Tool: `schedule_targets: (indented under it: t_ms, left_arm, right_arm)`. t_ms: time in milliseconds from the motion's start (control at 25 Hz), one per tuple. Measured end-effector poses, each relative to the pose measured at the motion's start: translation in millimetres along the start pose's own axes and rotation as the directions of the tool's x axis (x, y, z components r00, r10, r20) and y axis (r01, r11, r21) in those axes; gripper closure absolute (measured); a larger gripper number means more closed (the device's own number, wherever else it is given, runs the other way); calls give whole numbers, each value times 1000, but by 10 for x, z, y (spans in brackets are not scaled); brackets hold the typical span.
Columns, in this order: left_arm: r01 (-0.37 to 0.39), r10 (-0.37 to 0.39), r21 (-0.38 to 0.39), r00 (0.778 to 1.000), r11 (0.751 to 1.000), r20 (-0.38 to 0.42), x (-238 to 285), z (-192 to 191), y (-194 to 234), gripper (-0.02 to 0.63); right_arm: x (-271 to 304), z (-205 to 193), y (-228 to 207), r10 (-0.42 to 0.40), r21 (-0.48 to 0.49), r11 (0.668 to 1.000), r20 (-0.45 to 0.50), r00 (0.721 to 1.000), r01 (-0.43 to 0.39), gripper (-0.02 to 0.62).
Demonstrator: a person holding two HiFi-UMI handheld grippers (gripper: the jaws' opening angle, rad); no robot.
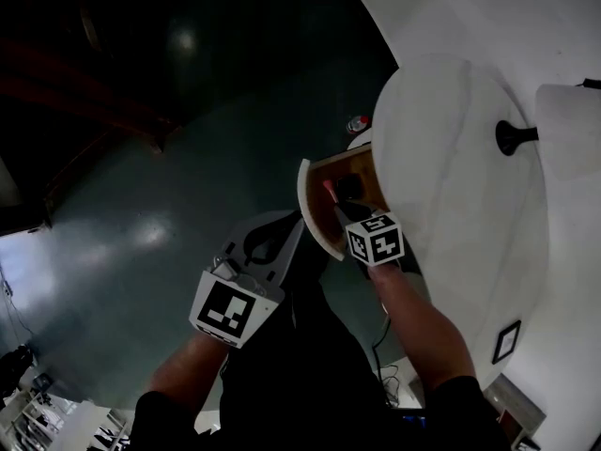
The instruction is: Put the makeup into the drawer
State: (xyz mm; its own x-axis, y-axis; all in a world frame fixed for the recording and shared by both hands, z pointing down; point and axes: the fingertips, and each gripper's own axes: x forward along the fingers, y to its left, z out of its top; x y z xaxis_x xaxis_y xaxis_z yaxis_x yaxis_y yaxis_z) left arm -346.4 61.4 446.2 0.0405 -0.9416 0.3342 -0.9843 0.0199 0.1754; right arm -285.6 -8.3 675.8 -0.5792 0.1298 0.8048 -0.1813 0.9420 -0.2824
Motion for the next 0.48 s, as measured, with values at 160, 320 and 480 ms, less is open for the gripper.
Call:
schedule_targets:
  t_ms: [160,320,480]
  left_arm:
    - [4,-4,-11,1000,1000,-20,27,-102,13,595]
    - [2,-3,-24,1000,1000,-29,47,-155,59,595]
    - [5,-6,-21,999,1000,-35,49,-178,89,595]
  right_arm:
    - [203,-16,-52,0,-7,1000,-32,999,0,548]
    - [351,-76,-98,-2,4,1000,-61,998,2,548]
    - [442,-140,-155,-5,35,999,-83,997,8,548]
